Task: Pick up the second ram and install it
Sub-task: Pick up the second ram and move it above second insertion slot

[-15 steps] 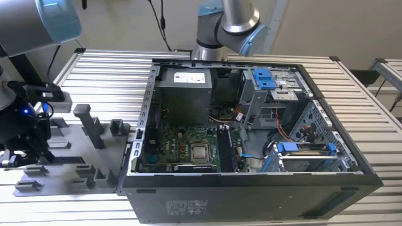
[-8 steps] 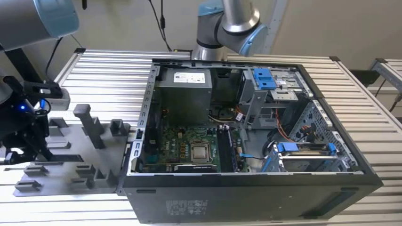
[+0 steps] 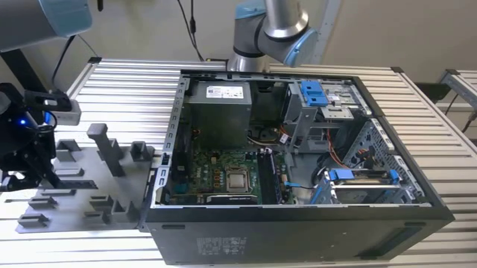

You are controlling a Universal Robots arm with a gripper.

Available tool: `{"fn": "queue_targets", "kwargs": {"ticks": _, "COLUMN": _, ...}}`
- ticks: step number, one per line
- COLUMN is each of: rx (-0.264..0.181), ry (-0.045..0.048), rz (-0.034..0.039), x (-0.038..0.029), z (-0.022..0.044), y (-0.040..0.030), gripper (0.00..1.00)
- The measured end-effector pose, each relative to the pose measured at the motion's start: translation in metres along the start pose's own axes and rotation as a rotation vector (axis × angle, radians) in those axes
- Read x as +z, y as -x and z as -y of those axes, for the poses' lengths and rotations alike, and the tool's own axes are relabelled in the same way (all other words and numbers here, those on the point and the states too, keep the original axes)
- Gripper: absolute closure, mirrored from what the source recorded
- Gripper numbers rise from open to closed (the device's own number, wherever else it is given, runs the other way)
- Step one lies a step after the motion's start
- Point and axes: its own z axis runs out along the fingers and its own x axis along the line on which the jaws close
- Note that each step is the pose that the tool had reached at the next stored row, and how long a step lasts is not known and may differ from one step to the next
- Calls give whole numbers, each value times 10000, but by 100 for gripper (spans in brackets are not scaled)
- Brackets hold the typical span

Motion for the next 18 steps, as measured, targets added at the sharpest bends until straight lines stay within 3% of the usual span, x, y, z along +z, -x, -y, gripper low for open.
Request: {"fn": "queue_targets", "kwargs": {"ticks": 18, "rx": 61, "ry": 10, "rz": 6, "x": -235, "z": 19, "y": 2, "gripper": 86}}
